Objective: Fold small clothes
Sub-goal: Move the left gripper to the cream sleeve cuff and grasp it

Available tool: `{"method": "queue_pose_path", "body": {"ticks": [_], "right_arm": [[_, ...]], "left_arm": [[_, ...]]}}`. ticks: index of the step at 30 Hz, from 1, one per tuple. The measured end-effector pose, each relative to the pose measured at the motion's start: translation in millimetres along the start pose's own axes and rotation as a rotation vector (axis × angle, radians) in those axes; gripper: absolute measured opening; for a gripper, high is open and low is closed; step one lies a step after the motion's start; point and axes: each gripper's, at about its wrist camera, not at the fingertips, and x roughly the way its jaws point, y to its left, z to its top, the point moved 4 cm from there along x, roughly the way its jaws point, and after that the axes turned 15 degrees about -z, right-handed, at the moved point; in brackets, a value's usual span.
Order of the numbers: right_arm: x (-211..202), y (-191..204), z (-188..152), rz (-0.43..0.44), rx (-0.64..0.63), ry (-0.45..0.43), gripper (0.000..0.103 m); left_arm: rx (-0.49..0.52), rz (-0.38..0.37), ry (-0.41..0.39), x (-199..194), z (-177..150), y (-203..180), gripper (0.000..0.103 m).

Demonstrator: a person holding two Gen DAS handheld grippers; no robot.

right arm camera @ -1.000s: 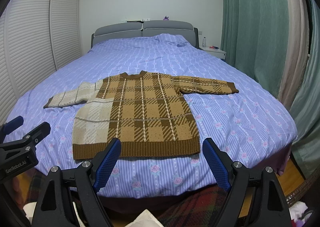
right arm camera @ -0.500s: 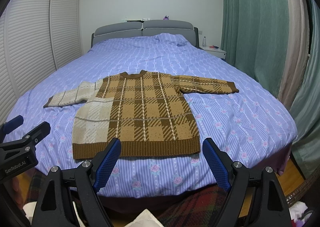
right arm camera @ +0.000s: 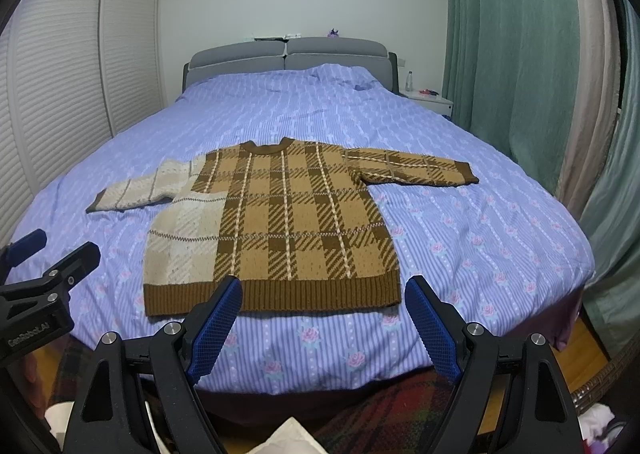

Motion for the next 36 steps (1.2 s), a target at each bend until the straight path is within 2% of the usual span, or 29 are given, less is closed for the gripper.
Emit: {"method": "queue_pose_path", "body": {"ticks": [6,12,18,24,26,28,32,36], "right_arm": [[11.9,5.4,-2.6,0.011,-0.014,0.026,0.084],[34.4,29.3,2.2,0.052,-0.031,0.065,0.084],[68.5,81.5,23.9,0.133,-0.084,0.053,0.084],[93.8,153.1,60.0,0.24,-0.169,0.003,0.084],[98.9,180.6,73.5,0.283,-0.195,-0.016,0.084],[105.3,210.1,84.5,0.302,-0.233,-0.029,0.084],[118.6,254.4,96.4,0.328,-0.289,-0.04,0.084],[136.9,299.5,101.2,0.351,-0.335,-0.009,0.084]], "left_arm": [[-0.035,0.004,0.019,9.4,-3.0,11.6,0.103],[-0.092,0.043,0.019,22.1,-3.6,37.7,0.103],[-0.107,0.169,0.002,33.3,6.9,85.3,0.103],[-0.136,0.252,-0.008,48.1,27.2,152.4,0.103],[-0.158,0.263,-0.012,54.1,31.8,176.7,0.097],[-0.172,0.26,-0.008,63.8,35.7,201.0,0.094],[-0.212,0.254,0.005,84.3,36.8,249.0,0.081],[-0.29,0.204,0.008,100.9,34.6,287.8,0.066]]}}
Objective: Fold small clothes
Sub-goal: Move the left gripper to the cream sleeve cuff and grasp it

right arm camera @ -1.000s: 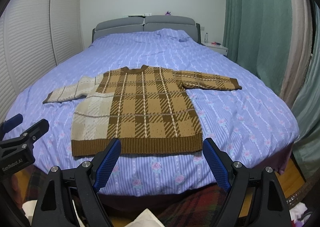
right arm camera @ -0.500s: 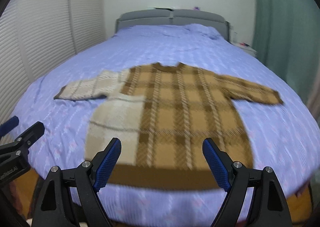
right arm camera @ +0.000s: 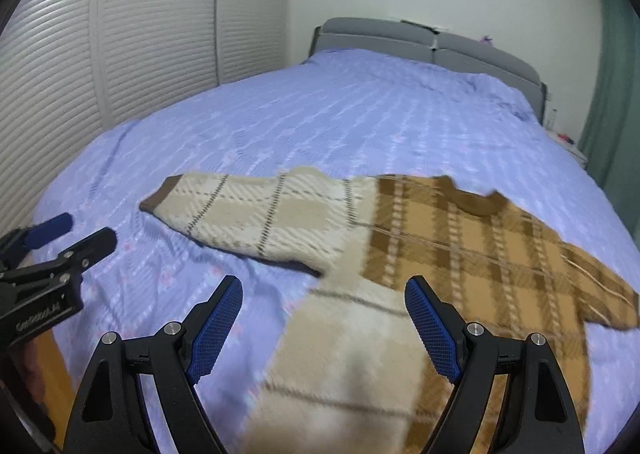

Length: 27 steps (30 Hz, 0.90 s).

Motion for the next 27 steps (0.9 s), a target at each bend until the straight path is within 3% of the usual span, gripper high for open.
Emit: {"method": "queue_pose_path", "body": {"ticks": [2,5,8,18,27], "right_arm": [[12.4,9.3,4.2,0.015,-0.006,0.018,0.084],[33.8,29.5,12.9,0.028,-0.011,0.035,0.084],[50.6,44.2,18.1,0.034,-0.018,0.055,0.084],[76.9,68.4,23.8,0.039,-0.054,0.071,0.084],[88.3,71.5,25.8,0.016,-0.061,0.071,0.084]], "left_arm": [[-0.063,-0.033,0.014,14.8,4.2,19.7,0.05],[-0.128,-0.065,0.034,36.0,9.3,41.4,0.04],[-0.166,-0.07,0.048,54.8,11.2,54.7,0.037],[-0.44,-0.182,0.084,105.9,-3.6,98.2,0.036],[-0.487,-0.21,0.049,125.0,-4.8,106.5,0.037]]}}
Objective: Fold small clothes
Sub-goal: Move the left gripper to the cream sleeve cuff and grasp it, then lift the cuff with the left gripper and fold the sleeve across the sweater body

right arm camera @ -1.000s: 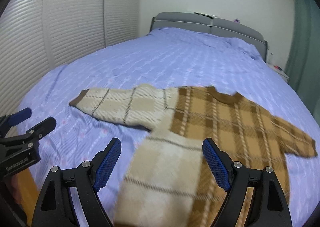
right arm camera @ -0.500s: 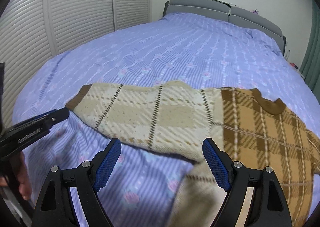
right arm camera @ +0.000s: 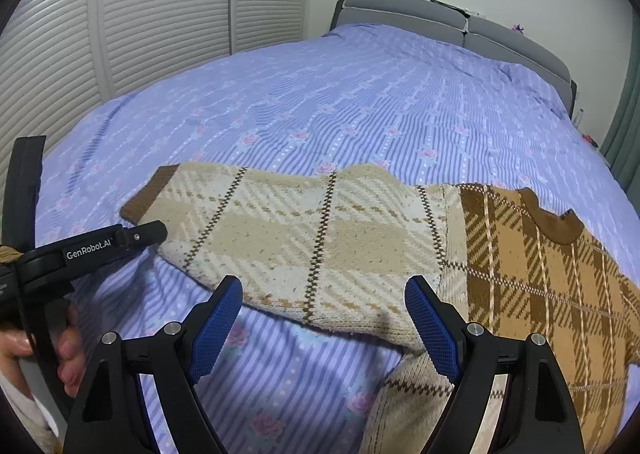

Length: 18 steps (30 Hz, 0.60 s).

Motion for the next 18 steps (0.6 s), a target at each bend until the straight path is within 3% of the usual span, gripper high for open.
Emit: {"method": "queue_pose_path", "body": {"ticks": [6,8,13,18], "right_arm": [[2.8,-5.2,0.6,-0.027,0.01,0.0,0.084],[3.7,-9.4,0.8,-0.047,0.01,-0.001,0.084],[1.0,-32.5,-0.2,-0.077,0.041,0.005,0.084],[-13.6,-74.8,-3.5,-0.127,0.051,-0.02,0.084]], "left_arm": [[-0.014,-0.005,-0.032,12.5,15.7,3.3,0.034],[0.016,0.019,-0.035,11.5,20.0,-2.6,0.016],[0.245,0.051,-0.093,-17.6,35.7,-57.4,0.013],[0.482,0.0,-0.159,-41.9,46.3,-144.3,0.012]]}}
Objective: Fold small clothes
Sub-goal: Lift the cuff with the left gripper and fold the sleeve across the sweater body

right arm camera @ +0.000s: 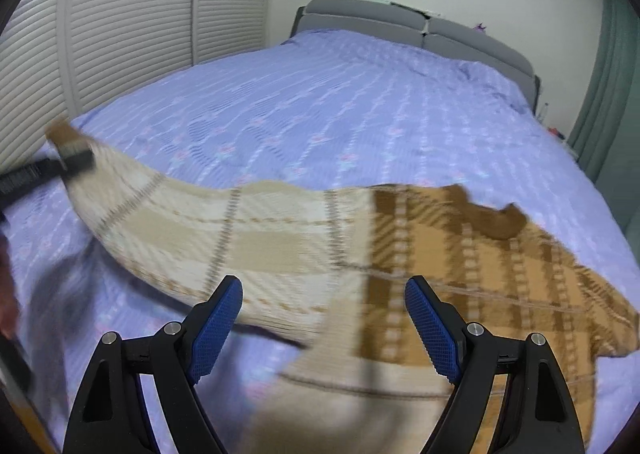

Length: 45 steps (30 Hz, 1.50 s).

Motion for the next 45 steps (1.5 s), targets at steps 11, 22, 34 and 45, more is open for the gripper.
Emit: {"method": "queue_pose_path", "body": {"ticks": [11,22,34,45], "right_arm": [[-18.5,-147.4,-4.1,-0.141,0.12,-0.035,0.084],[-24.4,-262.3,-50.0,-0.269,0.217,-0.005,0.084],[-3.4,-318.1,-95.5,-0.328,0.28,0.083,0.084],[14.5,-329.2,-112.0,-0.329,0.311,0.127,0.084]], "left_arm": [[0.281,-0.176,-0.005,30.6,33.5,-175.2,0.011],[0.271,-0.265,0.194,123.0,-41.3,-282.9,0.011],[0.306,-0.249,0.389,191.2,-121.3,-327.2,0.011],[0.25,-0.332,0.474,205.1,-140.9,-334.6,0.062]]}}
